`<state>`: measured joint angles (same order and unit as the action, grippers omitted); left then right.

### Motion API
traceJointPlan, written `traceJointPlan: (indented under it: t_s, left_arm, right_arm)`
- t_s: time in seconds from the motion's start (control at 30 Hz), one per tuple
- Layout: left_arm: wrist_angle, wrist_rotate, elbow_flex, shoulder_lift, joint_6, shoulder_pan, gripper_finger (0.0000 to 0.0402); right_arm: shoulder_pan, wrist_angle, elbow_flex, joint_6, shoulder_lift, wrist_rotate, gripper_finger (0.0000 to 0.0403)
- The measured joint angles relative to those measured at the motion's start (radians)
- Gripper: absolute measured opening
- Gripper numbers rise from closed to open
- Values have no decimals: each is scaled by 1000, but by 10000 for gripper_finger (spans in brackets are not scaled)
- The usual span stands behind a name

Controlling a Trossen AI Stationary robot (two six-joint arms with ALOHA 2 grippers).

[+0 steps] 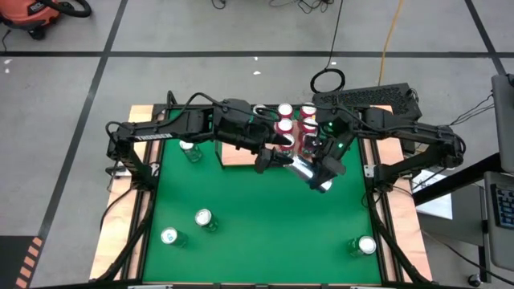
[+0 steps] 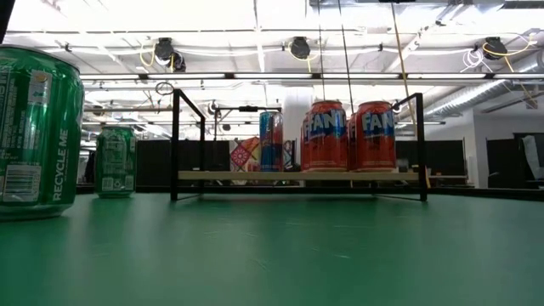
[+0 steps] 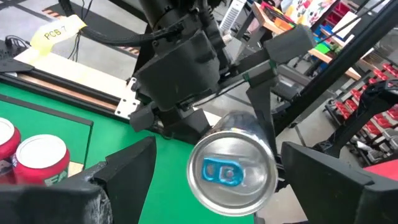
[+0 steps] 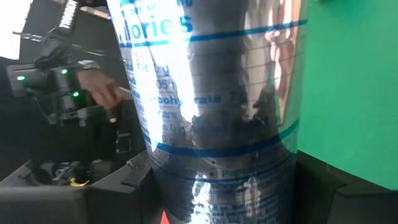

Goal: Place canned beverage on shelf
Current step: Put the blue soda can on the shelf aligned with the other blue soda can on the shelf

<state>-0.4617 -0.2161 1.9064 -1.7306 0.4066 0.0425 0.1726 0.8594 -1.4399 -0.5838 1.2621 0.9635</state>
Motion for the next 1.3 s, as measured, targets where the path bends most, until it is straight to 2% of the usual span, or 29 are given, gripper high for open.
traceJointPlan:
  t_s: [0.33,0.93,1.17,1.3]
  left_arm:
    - [6,-78,0,0,7,0,345]
    - [-3,-62,1,-43,10,10,345]
    - [-8,-53,0,-34,90,48,345]
    - [-9,-115,-2,-41,108,67,345]
  right_arm:
    - [43,-2,0,-6,0,41,233]
    - [57,-2,0,41,1,2,233]
    - [57,3,0,56,1,2,233]
    - [55,-13,-1,59,-1,6,233]
